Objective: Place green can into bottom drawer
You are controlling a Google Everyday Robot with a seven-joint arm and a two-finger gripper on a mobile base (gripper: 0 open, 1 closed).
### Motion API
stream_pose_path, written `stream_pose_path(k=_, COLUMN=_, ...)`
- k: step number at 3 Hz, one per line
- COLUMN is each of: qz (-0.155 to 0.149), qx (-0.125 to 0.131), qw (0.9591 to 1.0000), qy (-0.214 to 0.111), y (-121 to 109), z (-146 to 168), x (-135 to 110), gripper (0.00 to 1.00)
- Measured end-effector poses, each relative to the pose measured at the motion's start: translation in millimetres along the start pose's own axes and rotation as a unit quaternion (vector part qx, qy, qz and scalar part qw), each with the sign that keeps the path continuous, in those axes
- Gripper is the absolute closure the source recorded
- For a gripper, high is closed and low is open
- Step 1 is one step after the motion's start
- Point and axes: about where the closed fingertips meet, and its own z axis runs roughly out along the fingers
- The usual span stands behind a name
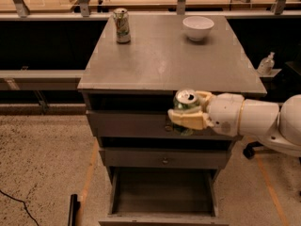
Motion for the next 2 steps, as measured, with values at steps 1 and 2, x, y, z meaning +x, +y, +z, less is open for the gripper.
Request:
stream_pose_path(k=1, qz=-0.012, qx=-0.022, qw=0.9994, qy=0.025, y=14.5, z=-5.7, x=40.6, gripper=1.00)
stream_pose_path(k=2, qz=-0.007, qx=-0.049, qw=0.9977, qy=0.046, y=18.7, z=9.7, x=99.7, gripper=1.00)
